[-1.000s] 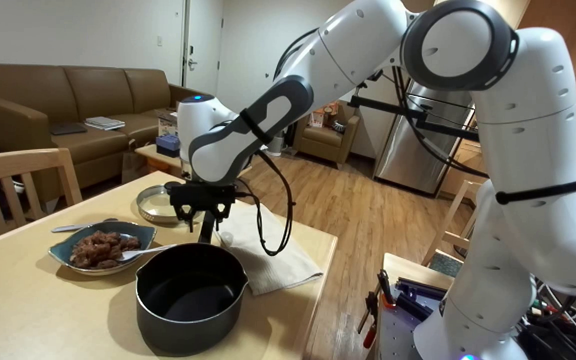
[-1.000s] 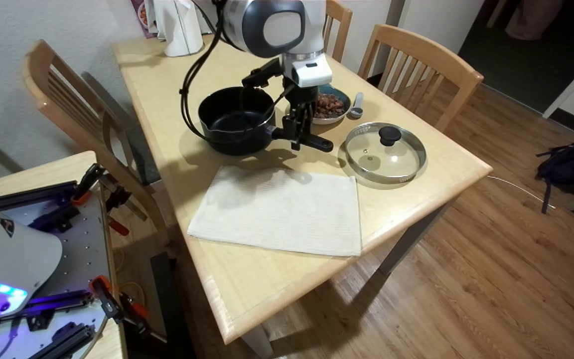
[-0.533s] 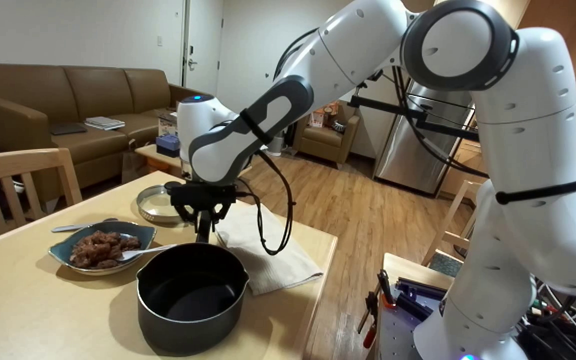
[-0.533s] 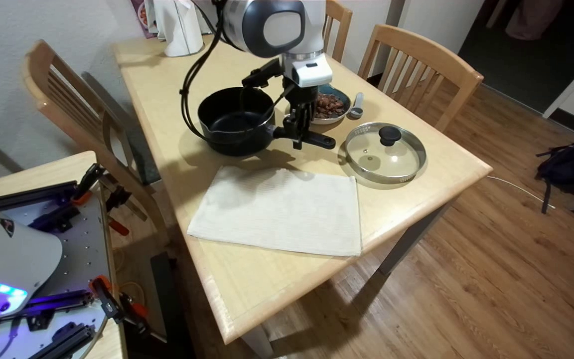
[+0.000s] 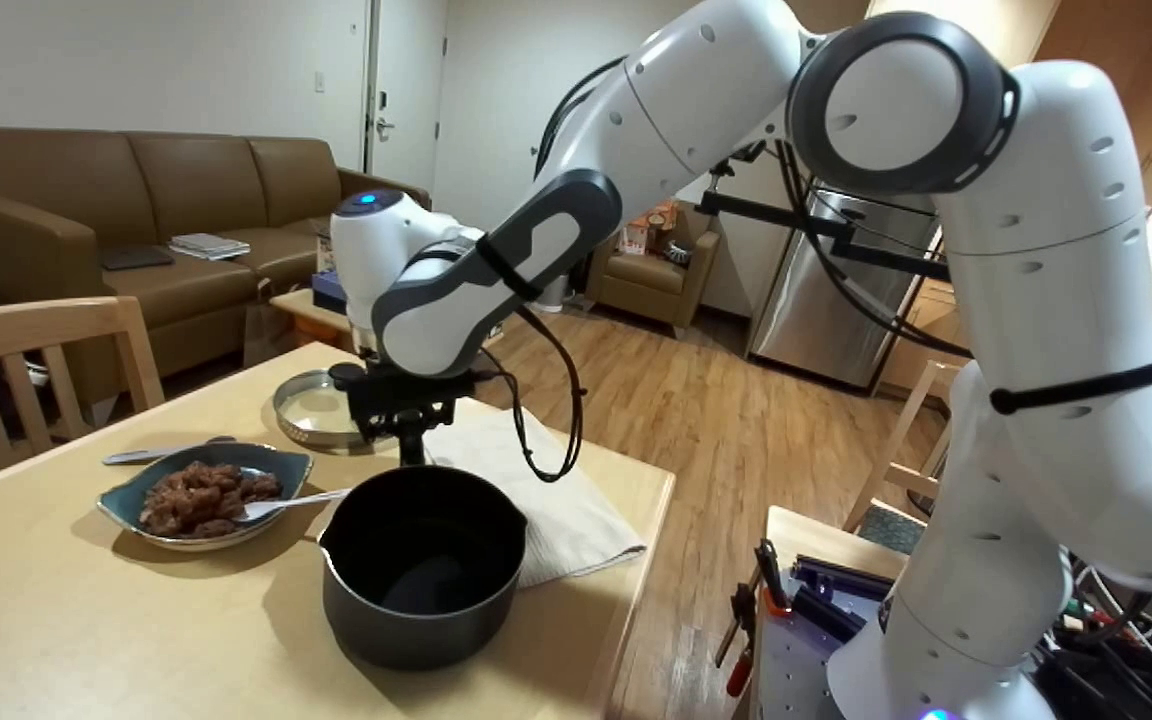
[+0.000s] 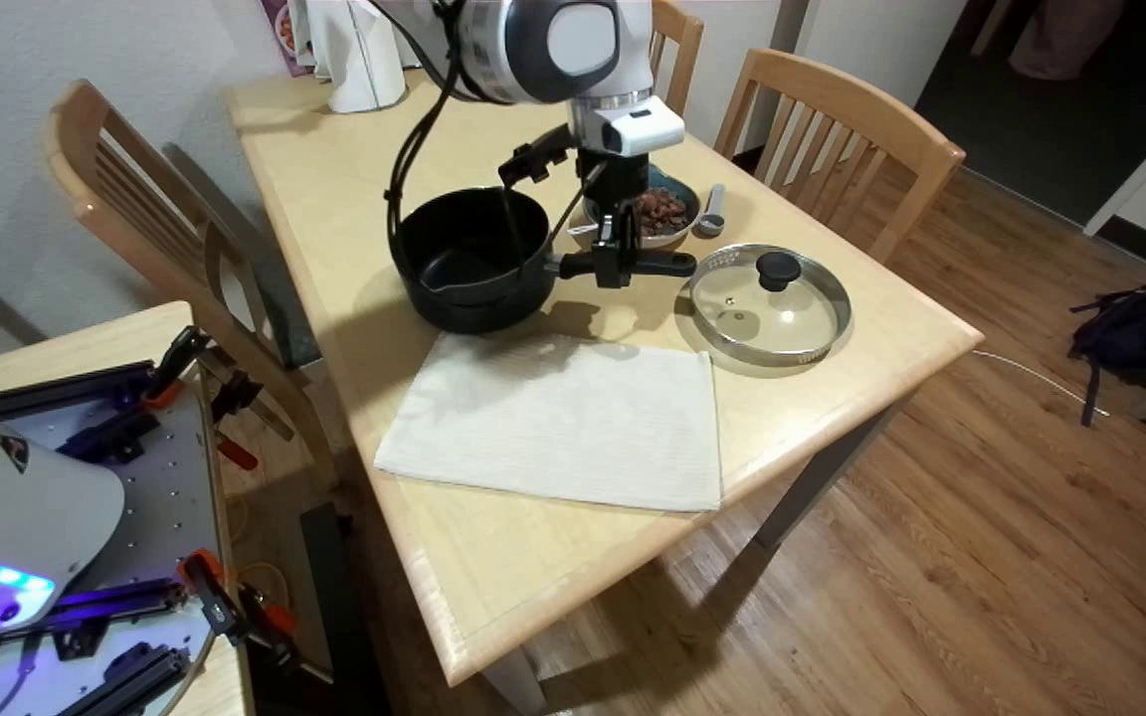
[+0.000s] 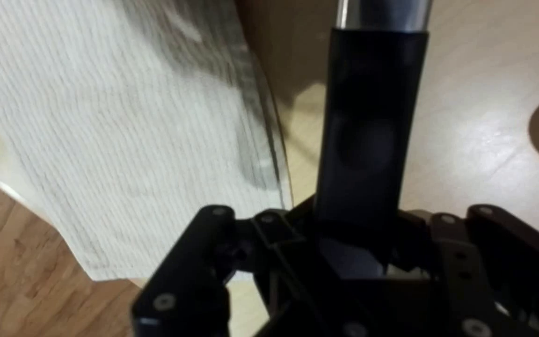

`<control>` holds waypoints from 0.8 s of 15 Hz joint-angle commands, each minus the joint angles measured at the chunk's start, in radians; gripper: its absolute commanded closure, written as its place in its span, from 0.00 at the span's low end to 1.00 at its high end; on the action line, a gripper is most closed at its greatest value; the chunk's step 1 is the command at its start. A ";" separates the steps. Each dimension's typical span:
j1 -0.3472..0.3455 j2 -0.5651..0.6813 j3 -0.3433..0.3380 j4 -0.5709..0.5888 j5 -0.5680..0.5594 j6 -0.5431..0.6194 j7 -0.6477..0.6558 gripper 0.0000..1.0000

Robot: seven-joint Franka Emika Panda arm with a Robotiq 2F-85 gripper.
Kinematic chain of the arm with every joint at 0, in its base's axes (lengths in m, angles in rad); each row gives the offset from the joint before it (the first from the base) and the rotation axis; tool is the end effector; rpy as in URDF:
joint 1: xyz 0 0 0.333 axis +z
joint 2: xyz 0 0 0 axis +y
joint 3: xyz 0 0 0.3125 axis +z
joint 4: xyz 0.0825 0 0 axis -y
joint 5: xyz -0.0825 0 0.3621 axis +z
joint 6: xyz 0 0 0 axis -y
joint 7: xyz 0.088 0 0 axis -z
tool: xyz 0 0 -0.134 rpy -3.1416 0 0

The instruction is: Move the black pot closer to the bowl

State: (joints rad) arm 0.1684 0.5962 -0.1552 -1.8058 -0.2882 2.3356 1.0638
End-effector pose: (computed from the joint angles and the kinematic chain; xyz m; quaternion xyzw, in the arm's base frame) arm 0.6299 0.0032 0.1997 0.9072 -0.3939 0.0458 0.1402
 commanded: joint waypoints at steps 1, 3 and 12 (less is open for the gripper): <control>0.014 0.079 -0.002 0.118 -0.069 -0.047 -0.125 1.00; 0.017 0.132 0.014 0.180 -0.068 -0.061 -0.207 0.97; 0.110 0.316 0.035 0.451 -0.073 -0.202 -0.547 0.98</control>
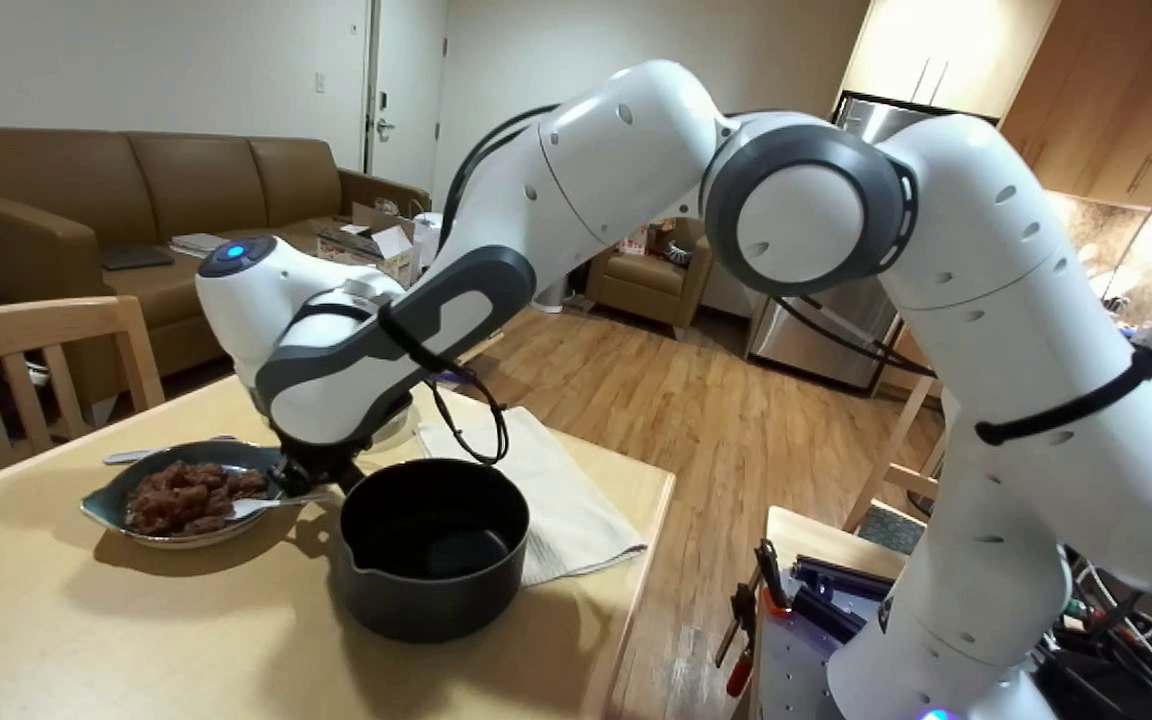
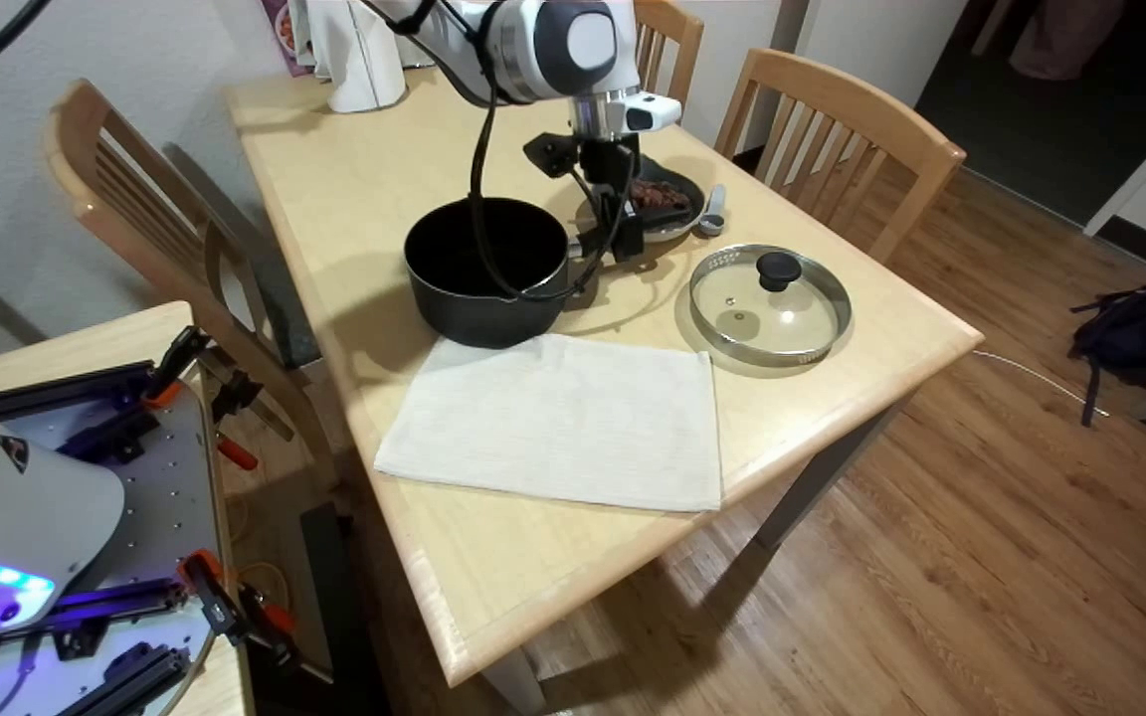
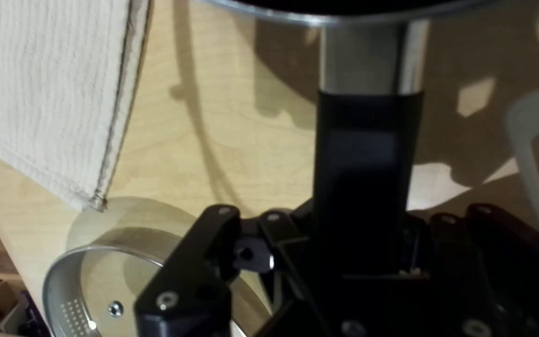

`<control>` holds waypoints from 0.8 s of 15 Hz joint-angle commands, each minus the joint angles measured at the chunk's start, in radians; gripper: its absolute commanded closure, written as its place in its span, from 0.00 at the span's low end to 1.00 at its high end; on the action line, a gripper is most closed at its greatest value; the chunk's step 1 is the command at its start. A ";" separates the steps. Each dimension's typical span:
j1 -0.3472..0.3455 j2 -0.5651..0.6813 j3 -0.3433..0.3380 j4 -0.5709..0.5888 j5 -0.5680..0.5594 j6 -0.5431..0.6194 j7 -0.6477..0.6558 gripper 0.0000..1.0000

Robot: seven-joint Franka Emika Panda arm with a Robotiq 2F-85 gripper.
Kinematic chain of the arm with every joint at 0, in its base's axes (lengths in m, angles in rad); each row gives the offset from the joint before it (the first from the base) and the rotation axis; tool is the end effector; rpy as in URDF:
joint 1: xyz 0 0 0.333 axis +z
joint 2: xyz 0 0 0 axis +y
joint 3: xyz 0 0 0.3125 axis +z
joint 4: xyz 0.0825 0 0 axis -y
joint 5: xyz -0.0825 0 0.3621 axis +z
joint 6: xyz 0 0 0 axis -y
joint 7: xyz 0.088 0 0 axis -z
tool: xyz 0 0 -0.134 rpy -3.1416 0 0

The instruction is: Move the black pot closer to the bowl

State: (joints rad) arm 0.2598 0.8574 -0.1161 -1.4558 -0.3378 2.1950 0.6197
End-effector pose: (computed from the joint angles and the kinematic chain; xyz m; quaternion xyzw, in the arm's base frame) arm 0.6820 0.0913 0.1547 0.9767 -0.1106 0.0116 0.1837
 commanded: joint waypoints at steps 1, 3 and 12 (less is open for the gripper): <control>0.026 0.059 -0.008 0.111 -0.024 -0.067 -0.124 0.97; 0.035 0.068 -0.014 0.128 -0.023 -0.064 -0.157 0.98; 0.032 0.053 -0.033 0.097 -0.003 -0.040 -0.150 0.78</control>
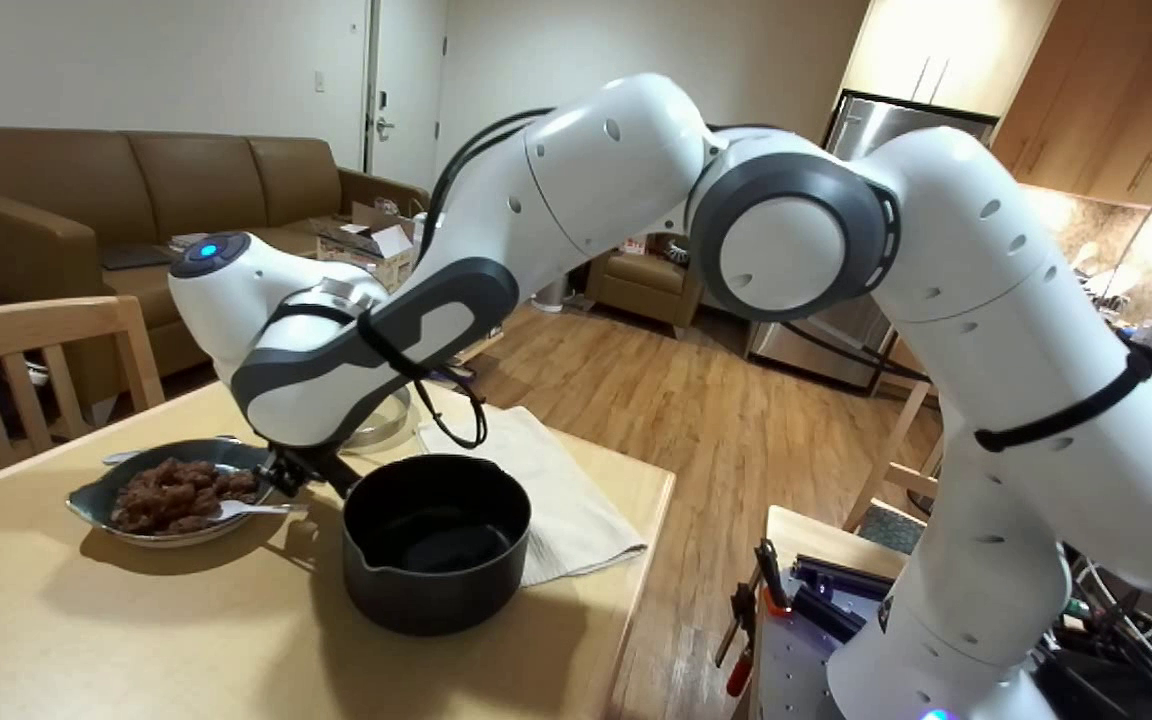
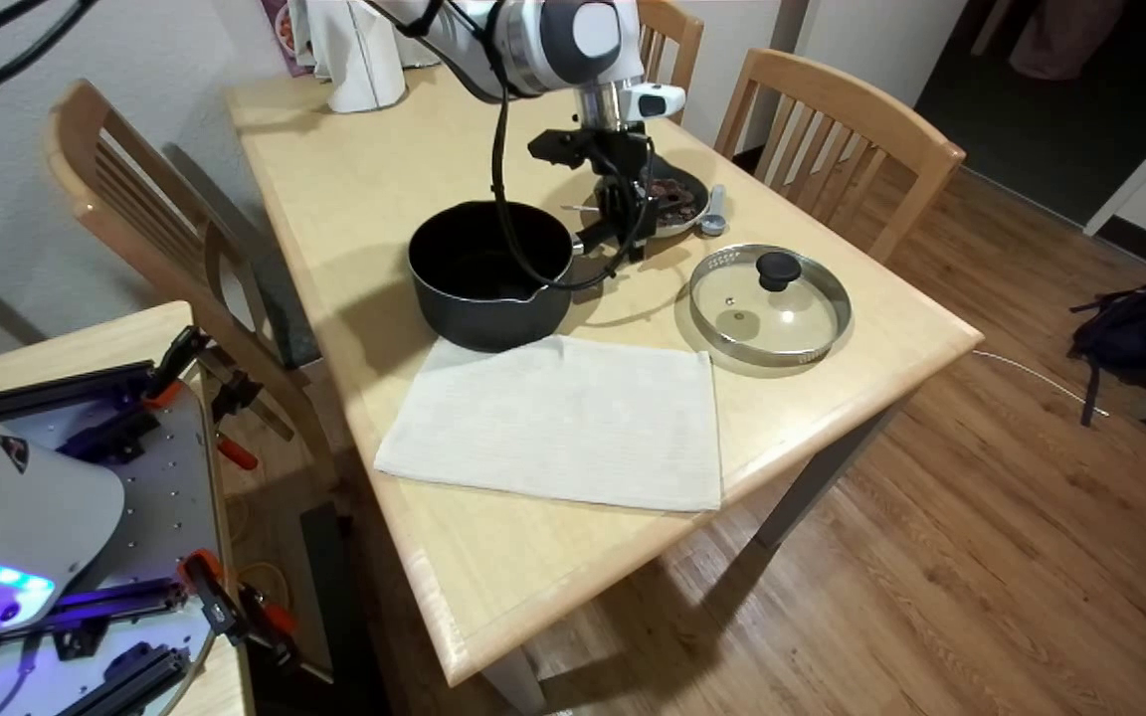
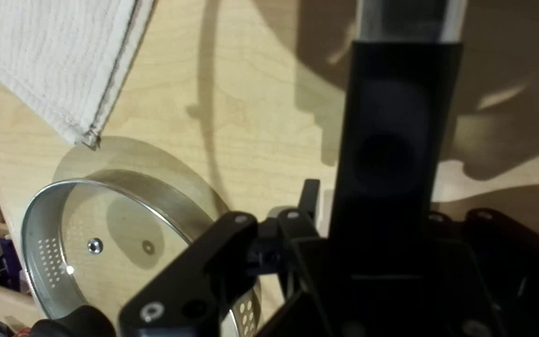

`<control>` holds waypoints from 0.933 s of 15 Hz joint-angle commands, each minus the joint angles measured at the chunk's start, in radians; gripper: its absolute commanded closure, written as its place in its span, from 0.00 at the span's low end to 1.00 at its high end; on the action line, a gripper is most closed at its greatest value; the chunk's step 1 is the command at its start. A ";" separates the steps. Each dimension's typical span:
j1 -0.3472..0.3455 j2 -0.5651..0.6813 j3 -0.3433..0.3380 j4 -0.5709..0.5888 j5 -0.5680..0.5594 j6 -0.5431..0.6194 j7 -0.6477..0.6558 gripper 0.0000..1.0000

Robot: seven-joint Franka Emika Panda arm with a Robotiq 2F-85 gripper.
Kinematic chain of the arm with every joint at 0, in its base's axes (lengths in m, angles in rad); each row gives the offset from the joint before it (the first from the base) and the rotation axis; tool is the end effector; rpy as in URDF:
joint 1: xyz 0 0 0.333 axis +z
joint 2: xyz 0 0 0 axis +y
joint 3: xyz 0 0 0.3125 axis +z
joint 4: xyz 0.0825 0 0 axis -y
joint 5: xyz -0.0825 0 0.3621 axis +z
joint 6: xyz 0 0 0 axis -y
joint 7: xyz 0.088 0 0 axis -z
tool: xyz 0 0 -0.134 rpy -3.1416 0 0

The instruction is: Move the black pot closer to the bowl

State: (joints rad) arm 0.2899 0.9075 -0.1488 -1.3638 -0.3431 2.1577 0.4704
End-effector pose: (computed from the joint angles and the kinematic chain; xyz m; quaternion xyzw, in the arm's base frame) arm 0.6972 0.0970 0.1572 0.9786 -0.0345 0.0078 0.2028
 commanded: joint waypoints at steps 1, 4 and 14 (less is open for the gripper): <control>0.001 0.003 -0.002 0.005 0.002 -0.003 -0.001 0.72; 0.001 0.003 -0.002 0.005 0.002 -0.003 -0.001 0.71; 0.002 -0.028 -0.016 0.001 -0.024 -0.016 -0.035 0.32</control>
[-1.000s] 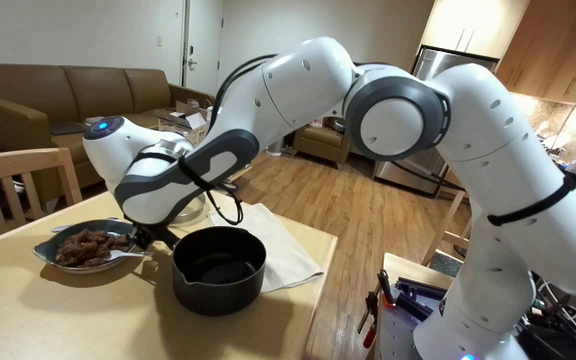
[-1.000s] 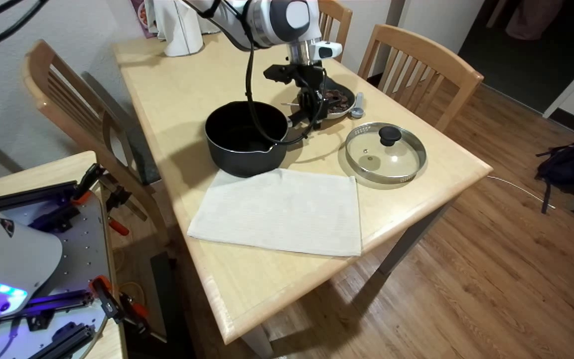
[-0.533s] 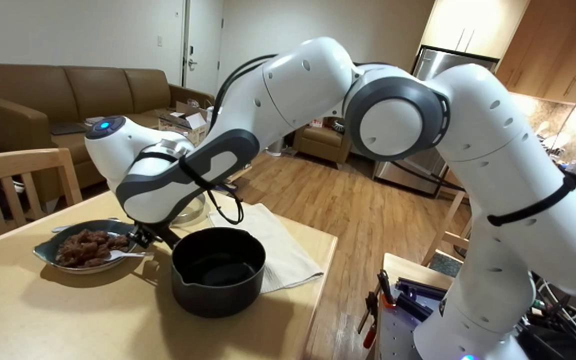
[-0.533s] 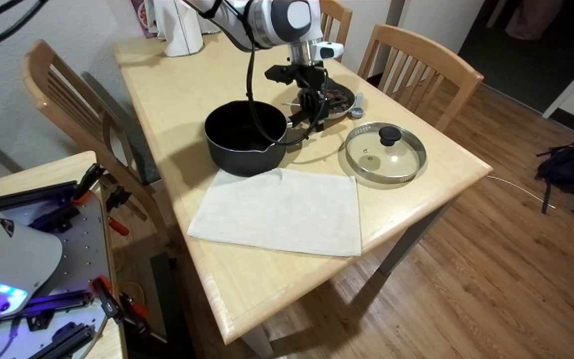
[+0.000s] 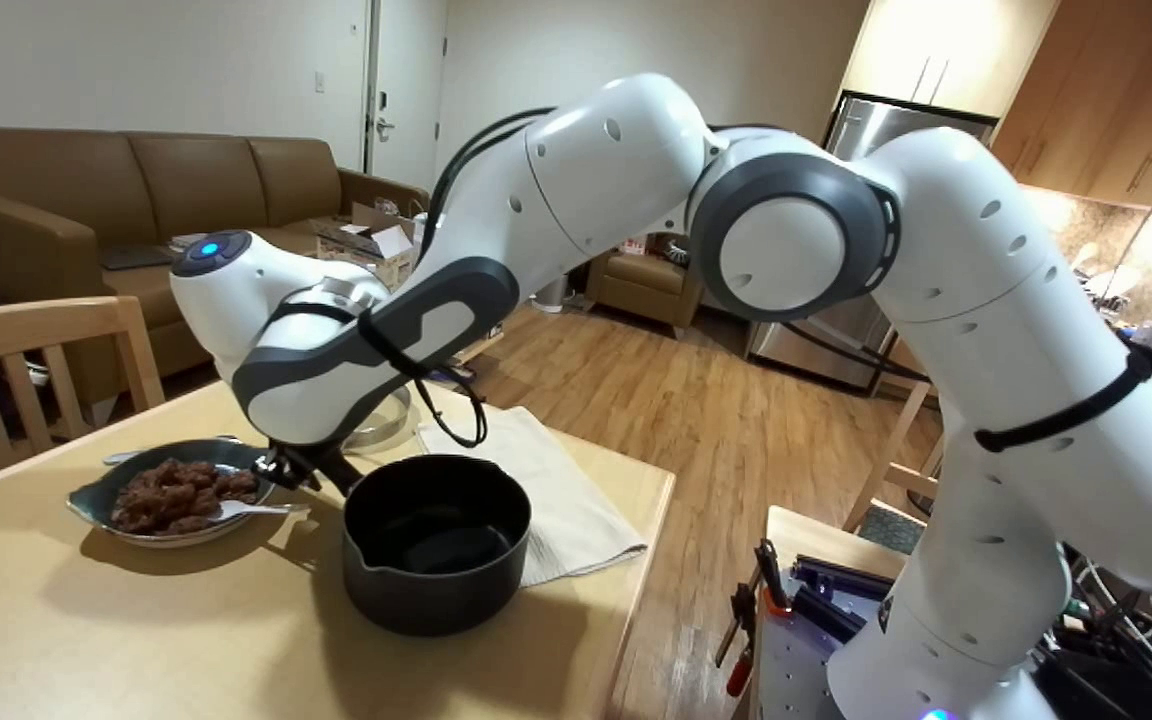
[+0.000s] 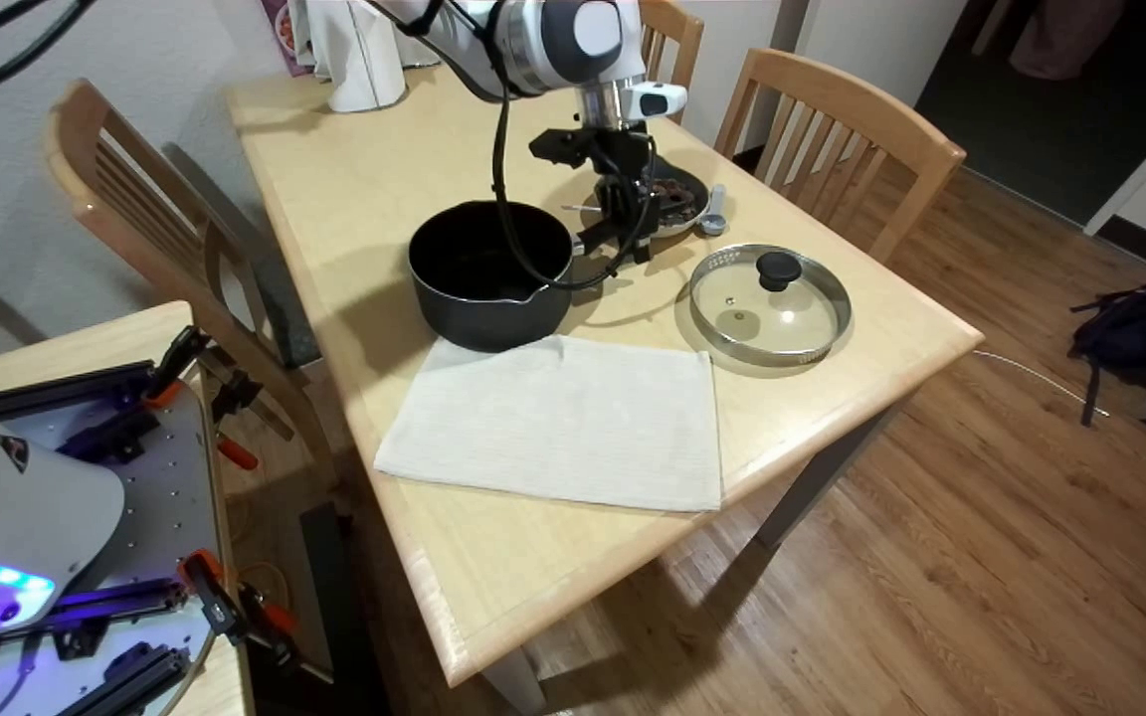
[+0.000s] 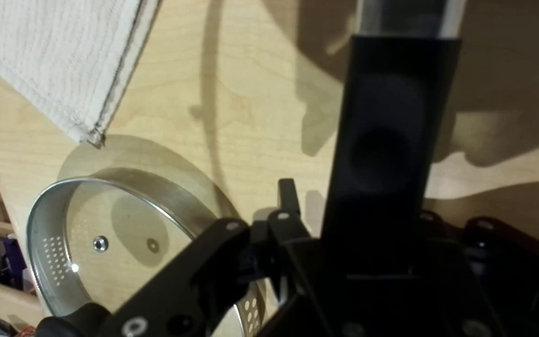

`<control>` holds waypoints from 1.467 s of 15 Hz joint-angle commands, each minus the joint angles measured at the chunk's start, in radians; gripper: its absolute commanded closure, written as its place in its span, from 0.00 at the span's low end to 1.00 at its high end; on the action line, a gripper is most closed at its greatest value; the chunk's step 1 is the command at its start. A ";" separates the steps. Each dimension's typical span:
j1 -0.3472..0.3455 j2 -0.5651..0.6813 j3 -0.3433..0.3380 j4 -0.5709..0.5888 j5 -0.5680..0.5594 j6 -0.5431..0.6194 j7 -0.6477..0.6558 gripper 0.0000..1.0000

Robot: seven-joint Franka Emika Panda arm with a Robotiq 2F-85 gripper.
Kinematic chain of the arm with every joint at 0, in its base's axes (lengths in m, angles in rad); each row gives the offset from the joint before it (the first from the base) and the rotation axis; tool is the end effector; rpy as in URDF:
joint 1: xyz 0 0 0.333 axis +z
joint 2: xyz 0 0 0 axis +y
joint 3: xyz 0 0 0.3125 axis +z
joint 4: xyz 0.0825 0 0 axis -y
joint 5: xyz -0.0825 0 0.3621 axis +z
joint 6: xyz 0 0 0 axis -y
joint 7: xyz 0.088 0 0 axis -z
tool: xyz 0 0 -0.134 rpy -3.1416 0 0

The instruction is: Move the black pot closer to the bowl

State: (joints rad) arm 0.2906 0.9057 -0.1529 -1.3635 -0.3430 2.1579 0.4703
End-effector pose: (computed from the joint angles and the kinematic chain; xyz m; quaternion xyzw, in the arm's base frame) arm 0.6979 0.0953 0.1590 0.9783 -0.0356 0.0091 0.2039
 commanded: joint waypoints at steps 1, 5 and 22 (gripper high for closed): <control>-0.002 -0.034 -0.012 -0.002 -0.028 -0.013 -0.051 0.26; -0.022 -0.075 -0.006 -0.023 -0.033 0.028 -0.110 0.02; -0.046 -0.049 0.038 0.017 -0.009 0.036 -0.195 0.53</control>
State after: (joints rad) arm 0.2538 0.8481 -0.1323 -1.3621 -0.3558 2.1958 0.3108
